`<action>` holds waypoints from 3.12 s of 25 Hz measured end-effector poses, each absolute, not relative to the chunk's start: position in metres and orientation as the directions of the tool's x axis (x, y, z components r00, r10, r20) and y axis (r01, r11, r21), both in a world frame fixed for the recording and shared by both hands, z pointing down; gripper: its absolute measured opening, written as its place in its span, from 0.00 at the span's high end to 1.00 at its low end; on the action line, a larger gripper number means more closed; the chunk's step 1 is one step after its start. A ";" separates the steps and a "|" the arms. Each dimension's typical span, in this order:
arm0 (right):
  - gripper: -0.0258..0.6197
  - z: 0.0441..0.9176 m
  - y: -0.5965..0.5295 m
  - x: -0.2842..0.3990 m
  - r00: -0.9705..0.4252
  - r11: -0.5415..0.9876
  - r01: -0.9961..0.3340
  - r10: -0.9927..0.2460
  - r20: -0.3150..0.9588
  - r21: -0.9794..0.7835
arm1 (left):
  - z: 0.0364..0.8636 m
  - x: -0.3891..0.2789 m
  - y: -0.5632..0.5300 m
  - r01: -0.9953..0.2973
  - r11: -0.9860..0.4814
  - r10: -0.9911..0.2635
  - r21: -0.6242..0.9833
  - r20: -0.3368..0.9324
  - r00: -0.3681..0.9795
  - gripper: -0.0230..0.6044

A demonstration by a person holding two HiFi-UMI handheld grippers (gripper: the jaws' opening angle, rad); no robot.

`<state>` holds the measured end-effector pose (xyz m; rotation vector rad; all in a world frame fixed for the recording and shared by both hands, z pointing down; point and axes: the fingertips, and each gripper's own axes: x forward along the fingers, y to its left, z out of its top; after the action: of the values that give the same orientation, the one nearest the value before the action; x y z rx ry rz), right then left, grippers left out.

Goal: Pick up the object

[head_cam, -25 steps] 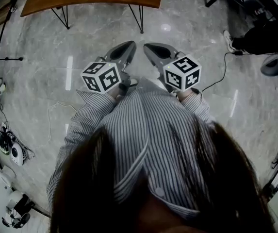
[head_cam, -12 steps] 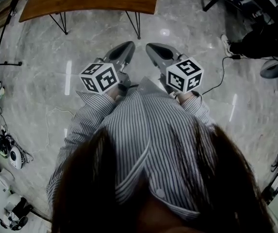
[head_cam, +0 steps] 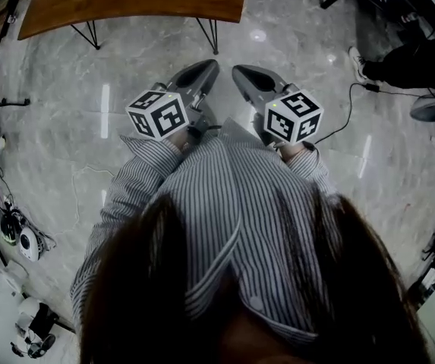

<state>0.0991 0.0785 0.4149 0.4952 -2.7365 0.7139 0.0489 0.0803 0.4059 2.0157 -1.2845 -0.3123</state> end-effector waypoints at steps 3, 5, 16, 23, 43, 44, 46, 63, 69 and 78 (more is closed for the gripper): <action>0.96 0.419 0.039 0.088 -0.898 0.809 -0.413 -0.283 0.337 -0.420 | 0.410 0.034 0.041 -0.694 -0.266 -0.856 0.669 0.167 0.489 0.96; 0.96 0.418 0.010 0.076 -0.892 0.801 -0.429 -0.303 0.335 -0.418 | 0.408 0.020 0.014 -0.688 -0.284 -0.847 0.668 0.162 0.507 0.96; 0.96 0.403 -0.130 -0.032 -0.869 0.767 -0.488 -0.382 0.315 -0.416 | 0.400 -0.094 -0.116 -0.675 -0.319 -0.808 0.665 0.182 0.561 0.96; 0.96 0.416 -0.156 -0.054 -0.856 0.728 -0.511 -0.384 0.346 -0.457 | 0.422 -0.110 -0.148 -0.635 -0.293 -0.768 0.715 0.220 0.602 0.96; 0.96 0.424 -0.196 -0.046 -0.860 0.677 -0.509 -0.371 0.351 -0.531 | 0.449 -0.144 -0.206 -0.752 -0.321 -0.719 0.576 0.368 0.589 0.69; 0.96 0.425 -0.196 -0.045 -0.857 0.670 -0.515 -0.375 0.354 -0.535 | 0.452 -0.144 -0.207 -0.759 -0.337 -0.701 0.557 0.389 0.597 0.67; 0.96 0.429 -0.197 -0.043 -0.851 0.656 -0.524 -0.381 0.360 -0.543 | 0.458 -0.145 -0.213 -0.773 -0.374 -0.673 0.512 0.424 0.606 0.62; 0.96 0.458 -0.196 -0.023 -0.812 0.541 -0.581 -0.432 0.392 -0.608 | 0.524 -0.142 -0.228 -0.670 -0.733 -0.369 0.117 0.759 0.536 0.29; 0.96 0.472 -0.193 -0.005 -0.787 0.483 -0.610 -0.458 0.413 -0.628 | 0.543 -0.139 -0.229 -0.622 -0.774 -0.287 0.115 0.813 0.507 0.27; 0.96 0.483 -0.186 -0.008 -0.789 0.452 -0.606 -0.450 0.418 -0.655 | 0.566 -0.138 -0.227 -0.572 -0.816 -0.238 0.081 0.855 0.461 0.25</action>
<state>-0.0078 -0.1855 0.4832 0.9255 -2.5156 1.2483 -0.1378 -0.2274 0.5659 2.3577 -0.6846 1.2959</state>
